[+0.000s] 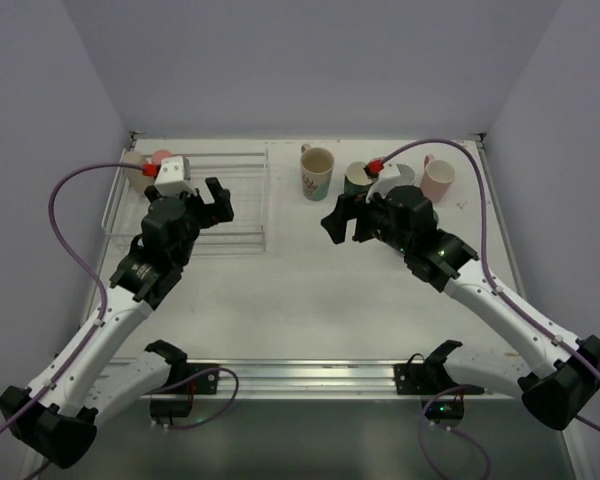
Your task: Unload the cups from the dish rack
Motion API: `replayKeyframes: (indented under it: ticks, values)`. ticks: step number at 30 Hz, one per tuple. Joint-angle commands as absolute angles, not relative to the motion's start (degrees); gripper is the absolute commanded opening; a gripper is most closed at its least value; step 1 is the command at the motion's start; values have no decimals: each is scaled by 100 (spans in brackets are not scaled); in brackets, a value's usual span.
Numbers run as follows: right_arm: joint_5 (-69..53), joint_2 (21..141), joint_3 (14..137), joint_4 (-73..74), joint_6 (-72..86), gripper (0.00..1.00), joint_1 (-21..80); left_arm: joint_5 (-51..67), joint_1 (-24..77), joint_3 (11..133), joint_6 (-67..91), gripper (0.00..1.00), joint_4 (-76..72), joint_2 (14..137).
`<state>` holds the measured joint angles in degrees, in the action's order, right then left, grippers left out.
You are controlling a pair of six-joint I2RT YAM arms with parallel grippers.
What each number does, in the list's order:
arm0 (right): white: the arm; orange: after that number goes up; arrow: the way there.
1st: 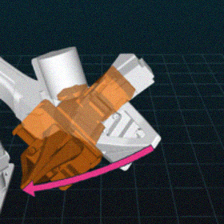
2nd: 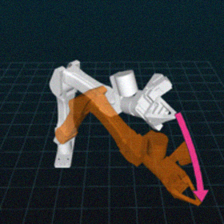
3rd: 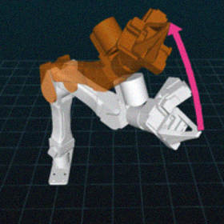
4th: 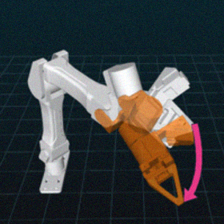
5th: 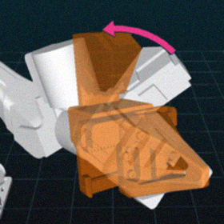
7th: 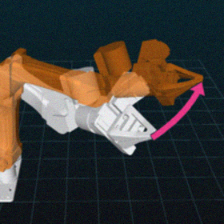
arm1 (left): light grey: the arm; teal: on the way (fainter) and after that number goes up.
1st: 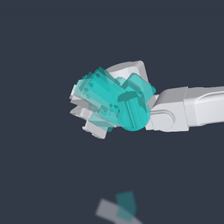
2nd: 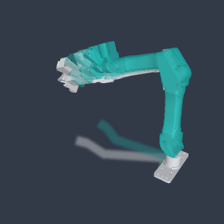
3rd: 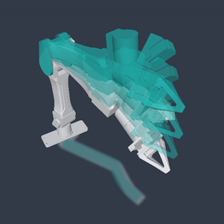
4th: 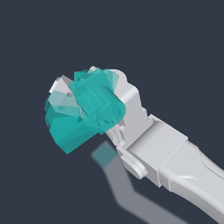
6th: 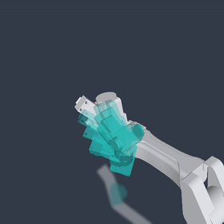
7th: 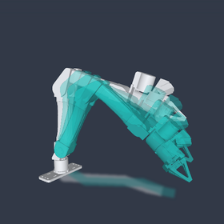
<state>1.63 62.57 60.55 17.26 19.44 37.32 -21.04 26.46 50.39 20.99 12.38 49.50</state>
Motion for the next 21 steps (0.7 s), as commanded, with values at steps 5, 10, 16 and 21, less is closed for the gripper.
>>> replayKeyframes:
  ticks: [5, 10, 16, 21]
  values:
    - [-985, 6442, 5415, -121, 2575, 90, 4498, -3464, 1507, 6221, 1713, 100, 166, 6871]
    - [-949, 6302, 5046, -404, 2514, 90, 4808, -2304, 634, 7040, 1645, 100, 115, 8172]
    - [-923, 6196, 4904, -501, 2452, 90, 4808, -1644, 0, 7558, 1696, 100, -44, 9017]
    - [-949, 6319, 4913, -492, 2417, 90, 4808, -1486, -360, 7998, 1618, 100, -9, 9684]
